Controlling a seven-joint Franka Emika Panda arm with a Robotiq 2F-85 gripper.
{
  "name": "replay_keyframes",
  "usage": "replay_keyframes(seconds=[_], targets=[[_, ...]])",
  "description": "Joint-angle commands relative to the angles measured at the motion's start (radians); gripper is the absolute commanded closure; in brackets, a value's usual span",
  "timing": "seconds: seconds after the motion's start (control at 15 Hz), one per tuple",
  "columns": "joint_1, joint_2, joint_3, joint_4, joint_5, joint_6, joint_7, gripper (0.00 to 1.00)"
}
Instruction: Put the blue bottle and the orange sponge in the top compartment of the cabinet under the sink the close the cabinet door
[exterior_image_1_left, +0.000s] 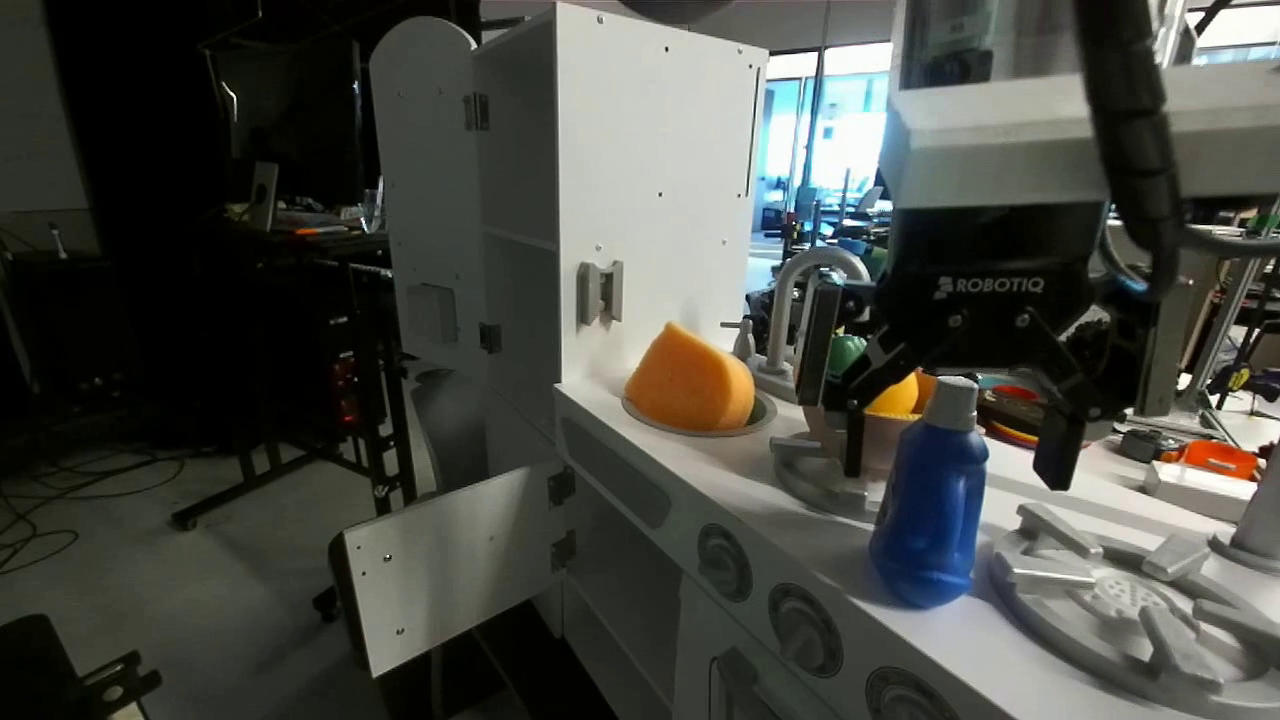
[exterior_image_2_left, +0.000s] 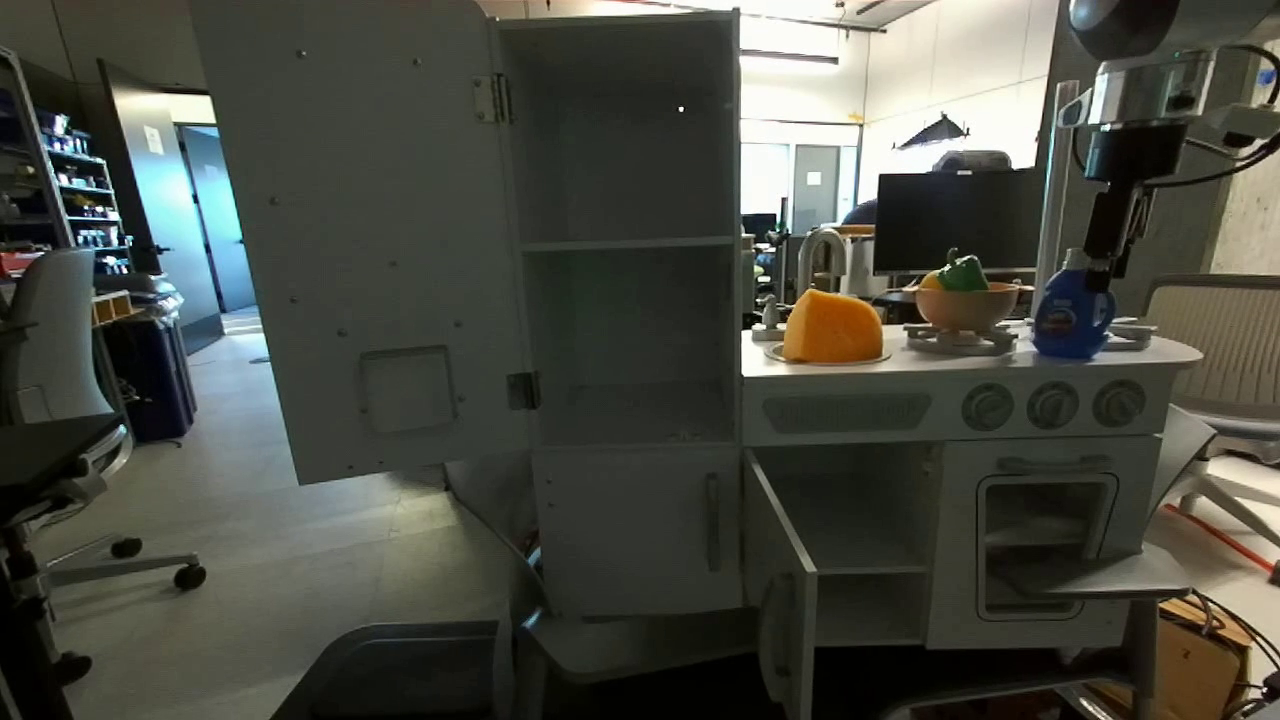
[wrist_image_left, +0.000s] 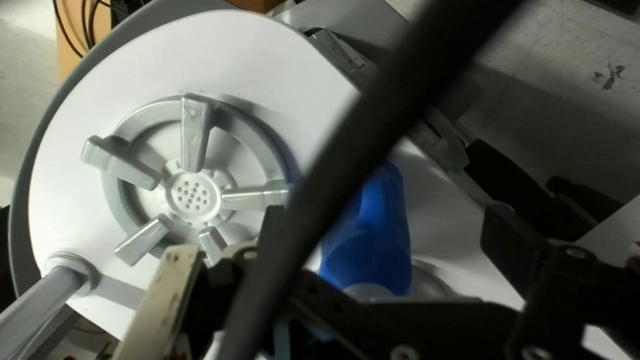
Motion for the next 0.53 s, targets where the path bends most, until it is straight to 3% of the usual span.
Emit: replay_keyframes(seconds=[0.0, 0.33, 0.4, 0.47], targets=[[-0.017, 0.055, 0.028, 0.073, 0.024, -0.008, 0.005, 0.00], [-0.043, 0.092, 0.042, 0.120, 0.036, -0.005, -0.017, 0.00], [-0.043, 0.086, 0.042, 0.126, 0.034, -0.014, -0.013, 0.25], [-0.044, 0.078, 0.042, 0.126, 0.033, -0.014, -0.011, 0.28]])
